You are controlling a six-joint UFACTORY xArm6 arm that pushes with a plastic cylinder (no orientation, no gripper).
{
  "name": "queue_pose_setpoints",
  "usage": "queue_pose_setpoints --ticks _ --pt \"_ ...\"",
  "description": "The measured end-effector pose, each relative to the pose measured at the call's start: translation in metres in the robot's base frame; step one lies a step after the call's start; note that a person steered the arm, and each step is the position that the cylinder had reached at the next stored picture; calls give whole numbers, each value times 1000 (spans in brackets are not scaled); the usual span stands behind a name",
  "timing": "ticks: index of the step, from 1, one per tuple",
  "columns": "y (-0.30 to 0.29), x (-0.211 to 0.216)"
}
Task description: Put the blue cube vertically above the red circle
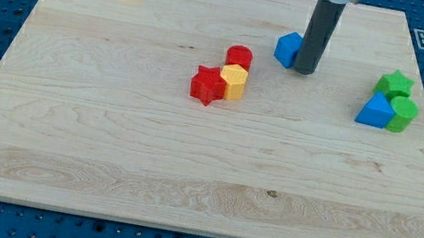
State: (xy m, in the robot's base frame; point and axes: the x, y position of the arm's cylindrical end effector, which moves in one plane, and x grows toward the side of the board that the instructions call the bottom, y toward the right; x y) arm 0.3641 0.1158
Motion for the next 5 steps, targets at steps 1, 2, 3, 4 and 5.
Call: queue_pose_setpoints --ticks 1,2,3,4,5 --pt "-15 -26" --pt "-39 -45" --pt "-76 -46" --pt "-87 -57" --pt "-51 -65"
